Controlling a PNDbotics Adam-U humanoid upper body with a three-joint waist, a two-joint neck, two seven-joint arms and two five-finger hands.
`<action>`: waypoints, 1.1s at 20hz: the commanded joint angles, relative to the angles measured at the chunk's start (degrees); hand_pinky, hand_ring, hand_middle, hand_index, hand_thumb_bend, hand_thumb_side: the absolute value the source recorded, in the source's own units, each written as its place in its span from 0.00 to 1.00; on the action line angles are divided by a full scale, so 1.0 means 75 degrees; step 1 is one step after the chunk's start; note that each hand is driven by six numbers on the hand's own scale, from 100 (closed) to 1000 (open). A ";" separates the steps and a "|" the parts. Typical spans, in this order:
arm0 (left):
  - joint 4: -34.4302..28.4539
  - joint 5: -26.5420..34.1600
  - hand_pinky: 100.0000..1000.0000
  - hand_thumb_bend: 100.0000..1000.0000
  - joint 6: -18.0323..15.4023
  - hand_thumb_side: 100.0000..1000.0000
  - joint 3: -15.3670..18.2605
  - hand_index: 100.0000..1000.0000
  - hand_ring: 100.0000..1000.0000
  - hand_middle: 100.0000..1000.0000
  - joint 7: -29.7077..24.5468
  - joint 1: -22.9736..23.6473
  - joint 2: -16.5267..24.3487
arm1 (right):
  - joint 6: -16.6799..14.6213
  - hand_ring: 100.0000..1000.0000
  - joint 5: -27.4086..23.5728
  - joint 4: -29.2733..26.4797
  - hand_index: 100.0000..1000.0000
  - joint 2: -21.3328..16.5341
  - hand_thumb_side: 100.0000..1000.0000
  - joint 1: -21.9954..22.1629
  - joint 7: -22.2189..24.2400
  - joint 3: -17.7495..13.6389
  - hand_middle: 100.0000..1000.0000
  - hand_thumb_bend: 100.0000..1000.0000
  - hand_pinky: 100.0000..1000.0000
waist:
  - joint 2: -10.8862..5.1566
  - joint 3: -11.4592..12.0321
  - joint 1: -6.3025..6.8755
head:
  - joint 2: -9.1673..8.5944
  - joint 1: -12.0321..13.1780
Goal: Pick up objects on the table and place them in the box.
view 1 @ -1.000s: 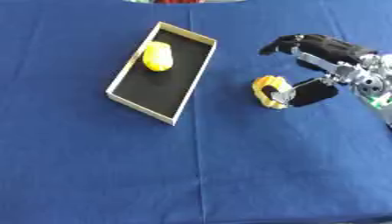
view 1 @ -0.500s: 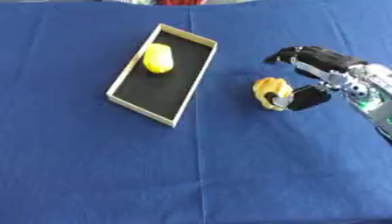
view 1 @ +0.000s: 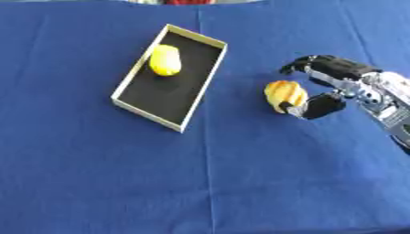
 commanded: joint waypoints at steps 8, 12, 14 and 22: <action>-0.0124 -0.0005 1.00 0.09 -0.0019 0.95 0.0060 0.94 0.84 0.85 0.0007 -0.0016 0.0123 | 0.0104 0.83 0.0031 0.0067 0.70 -0.0087 0.20 -0.0142 -0.0064 0.0037 0.54 0.17 0.80 | -0.0124 0.0001 0.0022 | -0.0018 -0.0073; -0.0124 -0.0005 1.00 0.09 -0.0023 0.95 0.0063 0.94 0.84 0.85 0.0015 -0.0021 0.0126 | 0.0240 0.78 -0.0136 -0.0101 0.61 -0.0113 0.08 -0.0155 -0.0310 0.0060 0.46 0.00 0.79 | -0.0133 -0.0001 0.0018 | -0.0016 -0.0086; -0.0124 -0.0006 1.00 0.09 -0.0025 0.95 0.0060 0.94 0.84 0.85 0.0014 -0.0026 0.0129 | 0.0299 0.76 -0.0256 -0.0239 0.57 -0.0135 0.05 -0.0165 -0.0477 0.0070 0.45 0.00 0.78 | -0.0137 -0.0003 0.0018 | -0.0017 -0.0088; -0.0124 -0.0022 1.00 0.09 -0.0022 0.95 0.0052 0.94 0.84 0.85 0.0013 -0.0037 0.0161 | 0.0517 0.74 -0.0717 -0.1334 0.50 -0.0301 0.03 -0.0539 -0.0792 -0.0039 0.42 0.00 0.78 | -0.0168 -0.0027 0.0026 | -0.0014 -0.0107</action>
